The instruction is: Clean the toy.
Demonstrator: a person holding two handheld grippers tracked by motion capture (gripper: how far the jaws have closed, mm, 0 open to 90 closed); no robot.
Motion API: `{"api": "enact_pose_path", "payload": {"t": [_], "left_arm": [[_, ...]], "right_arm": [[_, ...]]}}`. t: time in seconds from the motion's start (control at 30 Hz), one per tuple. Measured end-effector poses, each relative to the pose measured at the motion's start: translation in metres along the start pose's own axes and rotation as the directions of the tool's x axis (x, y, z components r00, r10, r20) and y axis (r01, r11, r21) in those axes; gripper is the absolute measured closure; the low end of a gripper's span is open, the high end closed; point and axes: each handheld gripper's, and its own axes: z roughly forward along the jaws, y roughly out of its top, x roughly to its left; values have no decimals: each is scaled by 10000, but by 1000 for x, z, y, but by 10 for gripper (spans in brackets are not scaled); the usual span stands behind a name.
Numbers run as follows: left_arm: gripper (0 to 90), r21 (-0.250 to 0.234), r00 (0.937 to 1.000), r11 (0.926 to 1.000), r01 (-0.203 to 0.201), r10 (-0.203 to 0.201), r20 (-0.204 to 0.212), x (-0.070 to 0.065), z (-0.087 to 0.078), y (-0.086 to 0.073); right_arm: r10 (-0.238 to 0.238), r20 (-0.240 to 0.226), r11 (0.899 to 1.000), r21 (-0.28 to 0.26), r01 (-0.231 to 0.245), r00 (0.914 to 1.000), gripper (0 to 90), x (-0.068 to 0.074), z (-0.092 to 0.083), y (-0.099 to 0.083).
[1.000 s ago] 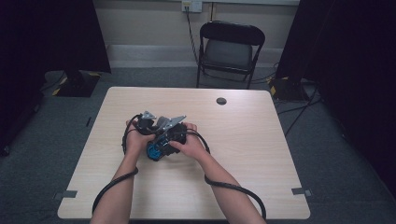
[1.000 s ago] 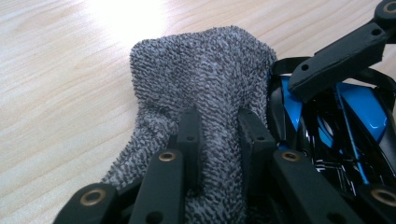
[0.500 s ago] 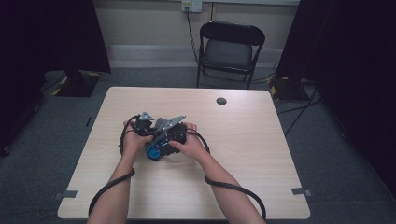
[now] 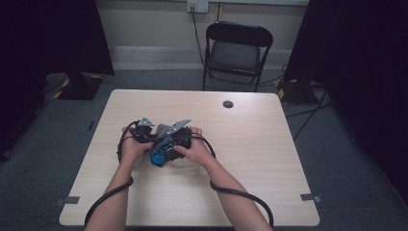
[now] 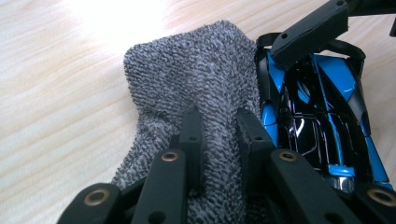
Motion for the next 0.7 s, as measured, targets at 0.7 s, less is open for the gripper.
{"api": "enact_pose_path", "payload": {"t": [0.7], "left_arm": [[751,93,9999,9999,133,-132,-87,4,-20,-17]], "right_arm": [[-1,14,10000,1,1,10000,41,1,0,0]]}}
